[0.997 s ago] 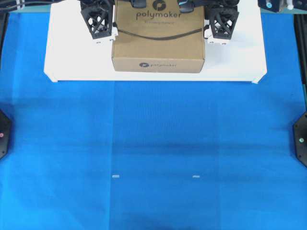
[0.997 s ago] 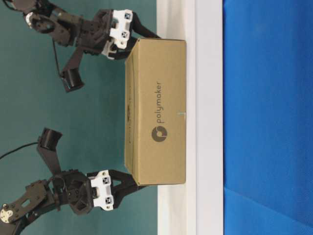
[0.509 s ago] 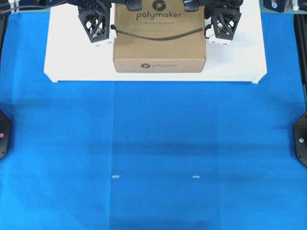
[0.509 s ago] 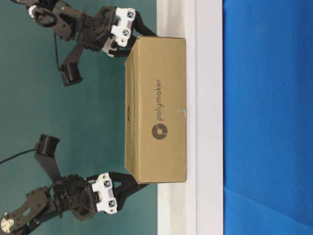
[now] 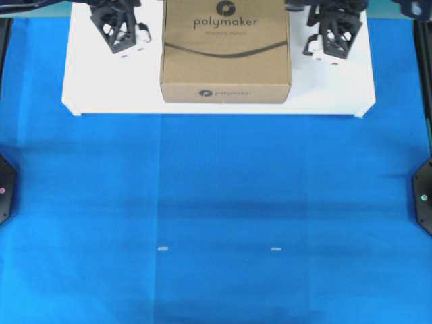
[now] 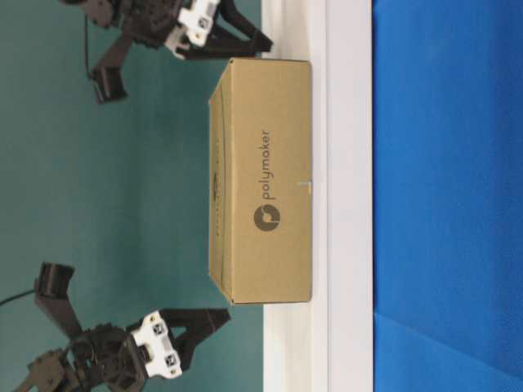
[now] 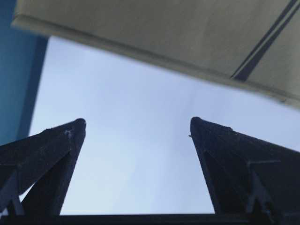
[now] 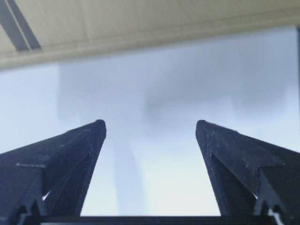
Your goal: Place the cardboard box on the stand after clamping it between your arms.
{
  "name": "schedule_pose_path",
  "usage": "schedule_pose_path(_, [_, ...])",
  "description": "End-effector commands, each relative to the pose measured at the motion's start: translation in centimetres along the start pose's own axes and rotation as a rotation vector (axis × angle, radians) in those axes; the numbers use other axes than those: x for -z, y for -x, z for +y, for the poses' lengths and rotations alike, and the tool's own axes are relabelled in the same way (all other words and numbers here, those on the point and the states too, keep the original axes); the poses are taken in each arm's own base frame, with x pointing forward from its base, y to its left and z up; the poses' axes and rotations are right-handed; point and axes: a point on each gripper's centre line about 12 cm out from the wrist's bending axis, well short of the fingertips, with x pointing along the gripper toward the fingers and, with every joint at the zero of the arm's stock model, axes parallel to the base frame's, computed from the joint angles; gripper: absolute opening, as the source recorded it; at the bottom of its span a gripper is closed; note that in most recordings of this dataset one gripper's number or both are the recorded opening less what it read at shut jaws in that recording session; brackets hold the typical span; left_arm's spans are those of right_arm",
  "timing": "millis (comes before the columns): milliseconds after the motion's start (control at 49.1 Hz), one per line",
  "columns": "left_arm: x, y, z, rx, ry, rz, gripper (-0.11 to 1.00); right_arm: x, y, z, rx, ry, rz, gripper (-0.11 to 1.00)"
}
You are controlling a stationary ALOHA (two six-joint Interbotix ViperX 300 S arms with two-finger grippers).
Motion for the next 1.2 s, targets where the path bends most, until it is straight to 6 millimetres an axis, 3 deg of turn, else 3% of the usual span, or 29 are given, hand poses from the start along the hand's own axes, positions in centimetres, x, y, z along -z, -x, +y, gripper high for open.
schedule_pose_path(0, [-0.2, 1.5, 0.2, -0.012, -0.002, -0.028, 0.88, -0.3, 2.6, -0.6, 0.045, -0.023, -0.053, 0.98])
schedule_pose_path(163, [0.8, 3.9, -0.4, -0.021, 0.021, -0.053, 0.88, 0.8, 5.1, 0.5, 0.052, -0.06, -0.07, 0.98])
schedule_pose_path(366, [2.4, 8.4, -1.8, -0.054, 0.038, -0.179, 0.87, 1.4, 8.0, 2.8, 0.104, -0.093, -0.167, 0.98])
schedule_pose_path(712, [3.3, 12.2, -7.3, 0.01, 0.03, -0.411, 0.87, 1.9, 11.3, 8.6, 0.116, -0.188, -0.395, 0.98])
schedule_pose_path(916, [4.1, 15.2, -9.4, 0.061, 0.078, -0.567, 0.87, 2.4, 14.1, 11.7, 0.099, -0.227, -0.585, 0.98])
schedule_pose_path(1180, [5.5, 17.6, -12.4, 0.162, 0.051, -0.645, 0.87, 4.3, 17.0, 15.0, 0.035, -0.217, -0.746, 0.98])
